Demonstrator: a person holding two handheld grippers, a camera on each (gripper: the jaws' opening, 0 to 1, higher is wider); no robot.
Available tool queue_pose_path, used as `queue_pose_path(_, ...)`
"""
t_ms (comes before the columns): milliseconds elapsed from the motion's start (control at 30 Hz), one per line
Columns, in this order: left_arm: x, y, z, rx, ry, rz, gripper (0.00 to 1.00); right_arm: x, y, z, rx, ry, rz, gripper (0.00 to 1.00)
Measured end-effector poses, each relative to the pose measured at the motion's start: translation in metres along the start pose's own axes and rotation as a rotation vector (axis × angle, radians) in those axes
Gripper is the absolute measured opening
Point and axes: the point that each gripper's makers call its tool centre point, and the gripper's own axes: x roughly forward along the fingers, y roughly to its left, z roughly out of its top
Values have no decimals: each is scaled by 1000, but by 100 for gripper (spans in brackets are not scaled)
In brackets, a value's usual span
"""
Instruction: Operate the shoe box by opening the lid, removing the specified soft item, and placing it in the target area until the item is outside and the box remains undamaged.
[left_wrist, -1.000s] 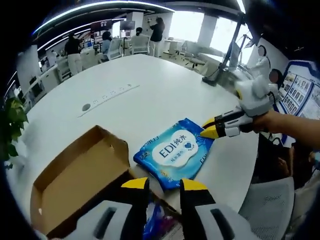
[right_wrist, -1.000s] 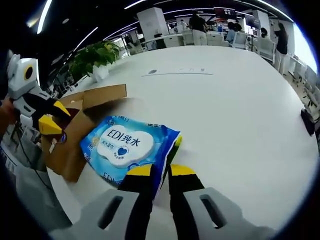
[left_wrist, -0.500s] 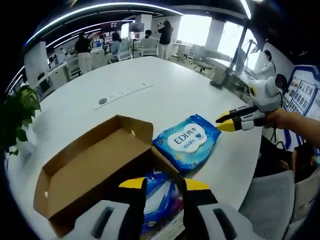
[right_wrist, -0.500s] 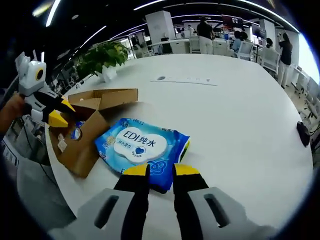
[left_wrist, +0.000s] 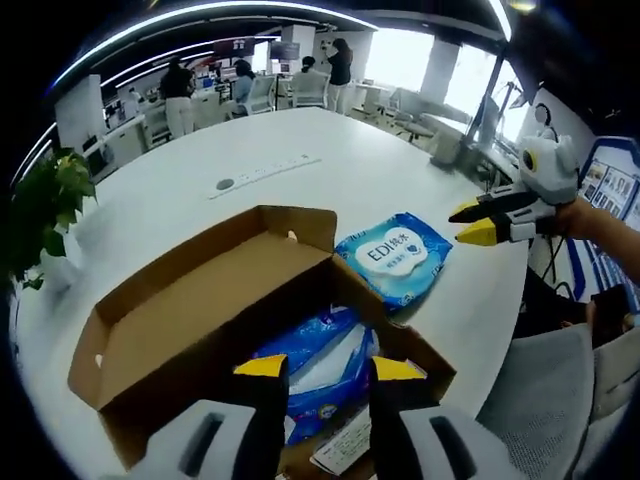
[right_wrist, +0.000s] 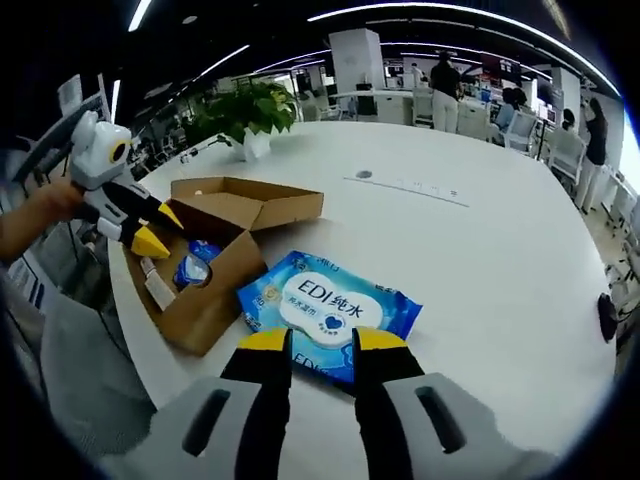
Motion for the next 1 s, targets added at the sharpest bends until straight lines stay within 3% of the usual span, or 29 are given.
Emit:
queue_pose_path(267, -3, 5, -16, 35, 35, -27, 31, 10, 25, 15, -94, 13, 58, 23)
queue_pose_path(500, -2, 3, -27, 74, 63, -102, 30, 22, 48, 24, -177, 31, 109, 25)
queue_pose_path(1000, 10, 3, -30, 197, 94, -218, 30, 51, 92, 35, -315, 66, 209, 27)
